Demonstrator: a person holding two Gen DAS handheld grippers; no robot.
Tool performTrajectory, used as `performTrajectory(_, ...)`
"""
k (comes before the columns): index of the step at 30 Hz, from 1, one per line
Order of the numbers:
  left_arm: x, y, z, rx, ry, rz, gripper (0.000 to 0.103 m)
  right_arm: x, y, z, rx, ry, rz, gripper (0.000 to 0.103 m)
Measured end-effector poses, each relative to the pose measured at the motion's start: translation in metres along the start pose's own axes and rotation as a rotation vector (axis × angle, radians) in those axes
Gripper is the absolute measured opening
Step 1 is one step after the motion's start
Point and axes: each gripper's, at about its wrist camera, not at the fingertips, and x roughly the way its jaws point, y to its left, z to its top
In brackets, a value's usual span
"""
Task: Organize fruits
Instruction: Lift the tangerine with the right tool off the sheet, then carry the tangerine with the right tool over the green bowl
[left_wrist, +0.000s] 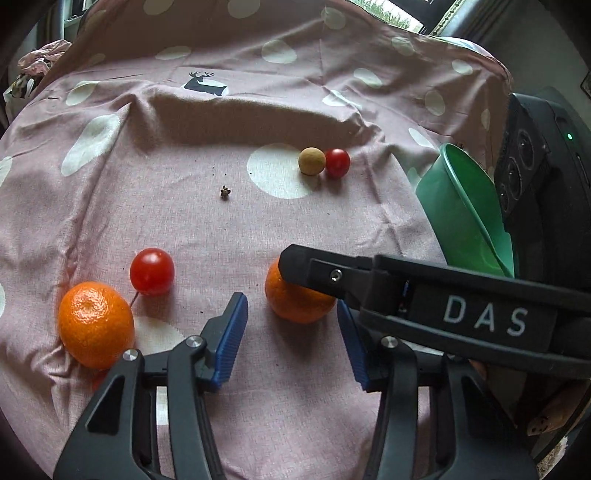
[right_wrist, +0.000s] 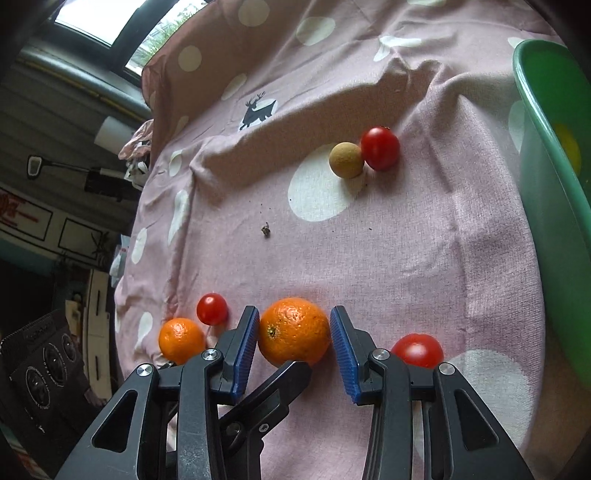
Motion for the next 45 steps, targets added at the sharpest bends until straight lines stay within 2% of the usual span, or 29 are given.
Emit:
performTrajectory(12, 0.011, -0.005, -0.001, 0.005, 0.018, 0.004, 0.041, 0.003, 0.001, -0.002, -0.006, 0.004, 0.007, 0.043)
performTrajectory(19, 0.007, -0.007, -0.002, 0.017, 0.004, 0.017, 0.042, -0.002, 0.005, -0.005, -0.028, -0.013, 0.000, 0.043)
performTrajectory(33, -0.049, -0.028, 0.000, 0.073, -0.161, -0.020, 0.042, -0.058, 0.034, -0.017, -0.123, -0.175, 0.042, 0.043)
performTrajectory(39, -0.063, -0.053, 0.005, 0.125, -0.216, -0.019, 0.042, -0.085, 0.034, -0.019, -0.147, -0.250, 0.032, 0.043)
performTrajectory(45, -0.070, -0.087, 0.015, 0.202, -0.255, -0.056, 0.042, -0.121, 0.018, -0.018, -0.125, -0.351, 0.030, 0.043)
